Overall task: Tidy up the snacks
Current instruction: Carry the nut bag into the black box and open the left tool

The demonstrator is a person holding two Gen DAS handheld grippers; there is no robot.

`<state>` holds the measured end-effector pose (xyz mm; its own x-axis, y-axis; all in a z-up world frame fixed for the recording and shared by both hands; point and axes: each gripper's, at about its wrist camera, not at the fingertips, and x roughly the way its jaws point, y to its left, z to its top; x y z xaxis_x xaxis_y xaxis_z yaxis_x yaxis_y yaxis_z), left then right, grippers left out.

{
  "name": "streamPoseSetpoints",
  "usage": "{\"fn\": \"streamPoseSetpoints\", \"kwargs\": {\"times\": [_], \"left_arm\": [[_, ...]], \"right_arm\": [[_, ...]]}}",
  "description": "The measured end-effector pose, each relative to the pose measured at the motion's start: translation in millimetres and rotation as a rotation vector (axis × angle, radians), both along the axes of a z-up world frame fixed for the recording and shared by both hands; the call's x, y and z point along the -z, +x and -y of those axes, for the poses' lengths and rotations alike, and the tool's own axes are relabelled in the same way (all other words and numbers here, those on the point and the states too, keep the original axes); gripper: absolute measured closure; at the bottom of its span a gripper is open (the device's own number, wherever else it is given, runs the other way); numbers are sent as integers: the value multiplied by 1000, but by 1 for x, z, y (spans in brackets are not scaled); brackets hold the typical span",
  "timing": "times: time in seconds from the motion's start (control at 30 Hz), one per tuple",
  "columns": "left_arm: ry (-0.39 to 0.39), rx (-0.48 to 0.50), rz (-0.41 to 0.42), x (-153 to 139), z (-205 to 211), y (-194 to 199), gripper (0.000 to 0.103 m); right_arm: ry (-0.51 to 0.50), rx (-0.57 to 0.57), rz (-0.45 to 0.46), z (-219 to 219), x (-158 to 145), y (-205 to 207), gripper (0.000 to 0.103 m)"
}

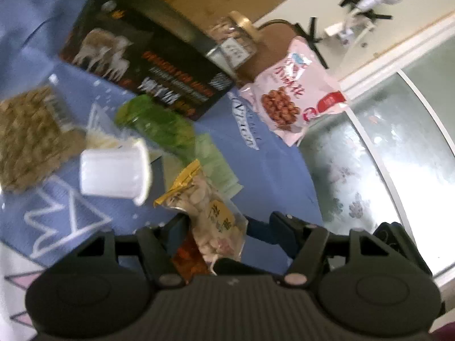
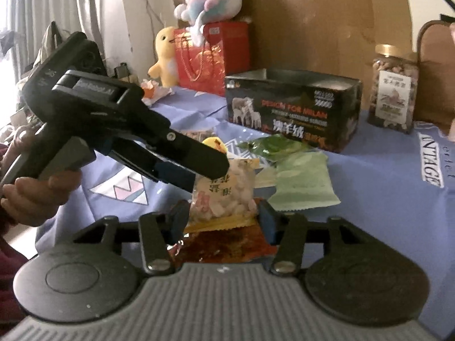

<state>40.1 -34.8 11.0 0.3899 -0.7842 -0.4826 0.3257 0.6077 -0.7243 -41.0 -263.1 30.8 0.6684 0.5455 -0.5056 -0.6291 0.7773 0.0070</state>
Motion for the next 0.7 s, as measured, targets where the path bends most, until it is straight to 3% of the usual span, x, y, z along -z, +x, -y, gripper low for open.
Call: {"fn": "streamPoseSetpoints", "kwargs": {"times": [0.2, 0.4, 0.63, 0.7], "left_arm": [[10, 31, 83, -29, 9, 9, 39], [50, -19, 211, -73, 8, 43, 39], [89, -134, 210, -86, -6, 108, 38], [117, -175, 199, -81, -10, 125, 33]], "right_arm": [[54, 55, 78, 4, -18, 2, 50], [95, 77, 181, -8, -46, 40, 49], [176, 99, 111, -28, -59, 129, 49], [171, 123, 100, -38, -56, 150, 44]]}}
